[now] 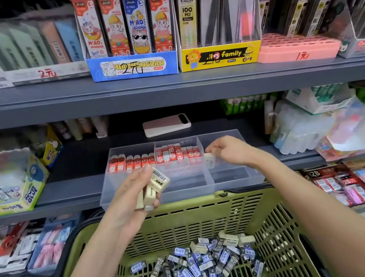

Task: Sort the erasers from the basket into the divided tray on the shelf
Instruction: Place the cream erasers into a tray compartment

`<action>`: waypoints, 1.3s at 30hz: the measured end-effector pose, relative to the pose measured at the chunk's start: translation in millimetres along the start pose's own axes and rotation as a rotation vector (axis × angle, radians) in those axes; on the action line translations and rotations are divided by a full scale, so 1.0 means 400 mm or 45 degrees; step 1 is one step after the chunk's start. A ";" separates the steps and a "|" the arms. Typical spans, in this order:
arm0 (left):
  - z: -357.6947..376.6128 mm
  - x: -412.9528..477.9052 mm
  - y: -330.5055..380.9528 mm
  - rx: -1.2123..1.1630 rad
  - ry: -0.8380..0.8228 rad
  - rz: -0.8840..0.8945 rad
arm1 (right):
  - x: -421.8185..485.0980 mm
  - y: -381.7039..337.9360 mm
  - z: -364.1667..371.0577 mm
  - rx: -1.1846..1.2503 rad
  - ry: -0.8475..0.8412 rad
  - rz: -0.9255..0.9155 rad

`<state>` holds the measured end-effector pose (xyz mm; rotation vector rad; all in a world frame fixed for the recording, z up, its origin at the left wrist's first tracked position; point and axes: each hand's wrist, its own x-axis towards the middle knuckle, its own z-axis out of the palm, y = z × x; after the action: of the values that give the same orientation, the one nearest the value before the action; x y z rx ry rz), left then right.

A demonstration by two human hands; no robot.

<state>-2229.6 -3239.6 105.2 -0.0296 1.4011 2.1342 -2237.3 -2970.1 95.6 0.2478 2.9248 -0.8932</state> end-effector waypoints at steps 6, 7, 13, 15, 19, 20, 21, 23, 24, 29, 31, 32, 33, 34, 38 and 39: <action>0.041 0.011 0.005 0.027 0.017 -0.017 | 0.009 -0.014 0.000 -0.021 -0.251 0.140; 0.050 0.012 0.004 0.028 0.023 -0.020 | 0.004 -0.017 -0.003 -0.007 -0.266 0.156; 0.083 0.021 -0.001 0.053 0.022 0.004 | -0.110 -0.117 -0.003 0.035 0.388 -0.173; 0.097 0.022 -0.005 0.082 -0.003 0.036 | -0.167 -0.164 0.009 0.322 0.336 -0.194; 0.130 0.020 -0.015 0.068 -0.014 0.055 | -0.211 -0.199 0.036 0.801 0.203 -0.138; 0.137 0.020 -0.016 0.066 -0.012 0.048 | -0.209 -0.193 0.030 0.966 0.179 -0.091; 0.141 0.019 -0.015 0.060 -0.012 0.041 | -0.201 -0.182 0.018 1.135 0.171 -0.053; 0.143 0.020 -0.008 0.029 -0.005 0.024 | -0.175 -0.143 -0.022 1.341 0.291 0.004; 0.141 0.023 -0.004 0.002 0.004 0.010 | -0.155 -0.117 -0.045 1.305 0.392 0.037; 0.134 0.034 0.021 -0.198 0.030 -0.063 | -0.049 -0.030 -0.083 0.442 0.504 0.140; 0.137 0.037 0.025 -0.236 0.031 -0.076 | -0.016 -0.026 -0.061 0.141 0.365 0.103; 0.138 0.039 0.026 -0.244 0.036 -0.079 | -0.004 -0.027 -0.049 0.024 0.296 0.079; 0.139 0.041 0.027 -0.248 0.043 -0.080 | 0.007 -0.029 -0.039 -0.062 0.236 0.066; 0.139 0.044 0.026 -0.250 0.050 -0.079 | 0.016 -0.030 -0.030 -0.127 0.177 0.061; 0.133 0.053 0.021 -0.212 0.056 -0.067 | 0.029 -0.031 0.001 -0.059 -0.056 0.088; 0.131 0.056 0.020 -0.207 0.062 -0.065 | 0.029 -0.030 0.006 -0.034 -0.064 0.088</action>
<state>-2236.7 -3187.4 128.0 -0.1789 1.2371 2.2126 -2250.9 -2979.6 98.6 0.3178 2.8607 -0.8382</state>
